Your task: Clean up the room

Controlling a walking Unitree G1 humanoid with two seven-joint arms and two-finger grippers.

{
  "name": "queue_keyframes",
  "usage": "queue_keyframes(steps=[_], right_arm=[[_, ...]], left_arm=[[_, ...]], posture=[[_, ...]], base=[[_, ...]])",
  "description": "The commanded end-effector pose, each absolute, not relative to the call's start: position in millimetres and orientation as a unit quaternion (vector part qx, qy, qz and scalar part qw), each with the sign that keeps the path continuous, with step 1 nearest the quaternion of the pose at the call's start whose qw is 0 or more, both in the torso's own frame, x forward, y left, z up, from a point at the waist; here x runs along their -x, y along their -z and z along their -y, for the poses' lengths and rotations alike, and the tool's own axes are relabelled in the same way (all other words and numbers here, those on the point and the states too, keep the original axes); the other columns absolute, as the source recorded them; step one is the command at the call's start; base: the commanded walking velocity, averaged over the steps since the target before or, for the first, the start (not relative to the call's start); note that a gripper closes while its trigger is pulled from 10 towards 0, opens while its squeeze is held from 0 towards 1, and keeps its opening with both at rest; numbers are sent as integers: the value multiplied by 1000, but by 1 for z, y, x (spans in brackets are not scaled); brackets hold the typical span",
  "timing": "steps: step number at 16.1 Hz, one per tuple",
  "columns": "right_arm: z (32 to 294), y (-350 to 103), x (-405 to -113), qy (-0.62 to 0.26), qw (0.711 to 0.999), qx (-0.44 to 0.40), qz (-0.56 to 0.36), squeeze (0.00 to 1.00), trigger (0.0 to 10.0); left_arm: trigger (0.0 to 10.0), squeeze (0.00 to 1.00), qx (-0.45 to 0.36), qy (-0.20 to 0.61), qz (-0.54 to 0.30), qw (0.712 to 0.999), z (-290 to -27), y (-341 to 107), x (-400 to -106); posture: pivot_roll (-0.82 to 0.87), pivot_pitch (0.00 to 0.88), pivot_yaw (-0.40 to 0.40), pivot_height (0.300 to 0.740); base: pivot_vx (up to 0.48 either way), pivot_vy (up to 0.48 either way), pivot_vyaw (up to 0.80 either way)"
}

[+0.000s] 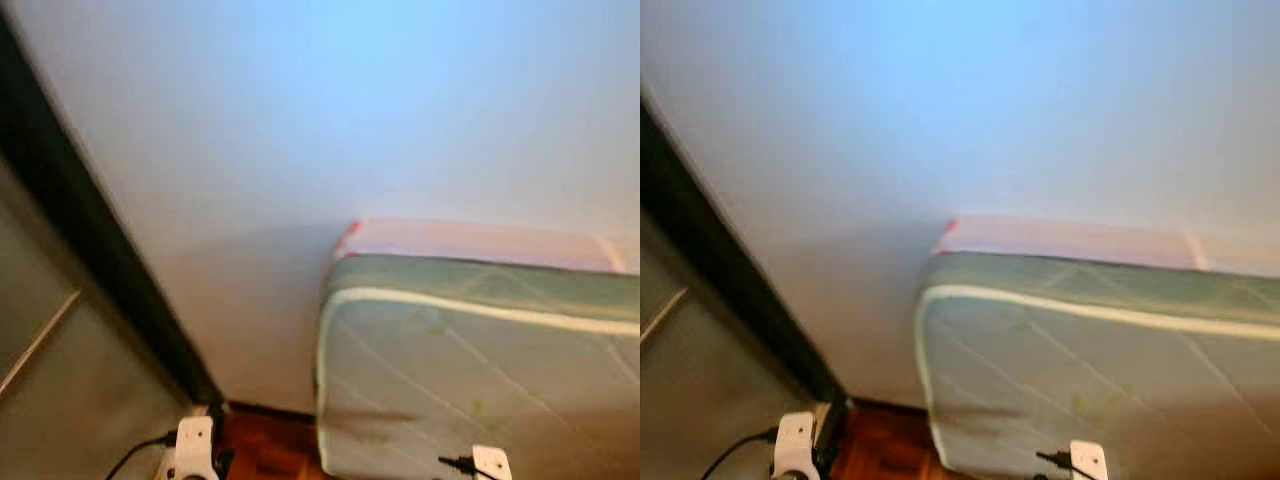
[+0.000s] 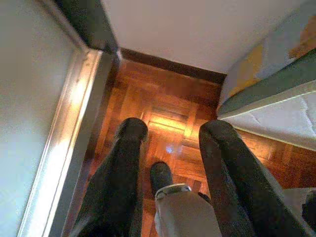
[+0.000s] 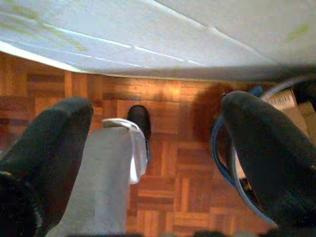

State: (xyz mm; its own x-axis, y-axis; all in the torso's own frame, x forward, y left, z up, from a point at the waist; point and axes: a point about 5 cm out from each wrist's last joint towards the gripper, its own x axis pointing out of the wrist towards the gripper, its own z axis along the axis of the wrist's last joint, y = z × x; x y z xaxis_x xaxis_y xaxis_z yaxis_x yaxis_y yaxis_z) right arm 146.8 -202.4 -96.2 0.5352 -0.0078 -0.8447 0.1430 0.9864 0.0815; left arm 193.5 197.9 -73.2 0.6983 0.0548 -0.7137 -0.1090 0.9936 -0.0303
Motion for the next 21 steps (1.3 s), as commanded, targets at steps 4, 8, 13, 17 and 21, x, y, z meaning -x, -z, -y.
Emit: queue_keyframes(steps=[4,8,13,17,21], right_arm=[[211,85,-175,46,876,-78,-473,0,10000],[210,84,-177,41,878,-79,-470,0,10000],[210,84,-175,36,877,-78,-472,0,10000],[210,85,-174,36,876,-77,-474,0,10000],[210,85,-174,36,877,-78,-474,0,10000]], left_arm=[[10000,0,16,-27,-443,896,-203,73,-201],[10000,0,16,-29,-445,895,-204,74,-199],[10000,0,12,-25,-447,894,-204,74,-198],[10000,0,10,-26,-446,894,-205,74,-198],[10000,0,9,-24,-448,894,-205,75,-197]], posture=[[-27,0,-9,740],[-26,0,-12,740],[-25,0,-12,740],[-26,0,-11,740],[-27,0,-13,740]], base=[[0,0,-767],[0,0,-767],[0,0,-769],[0,0,-769],[0,0,-769]])
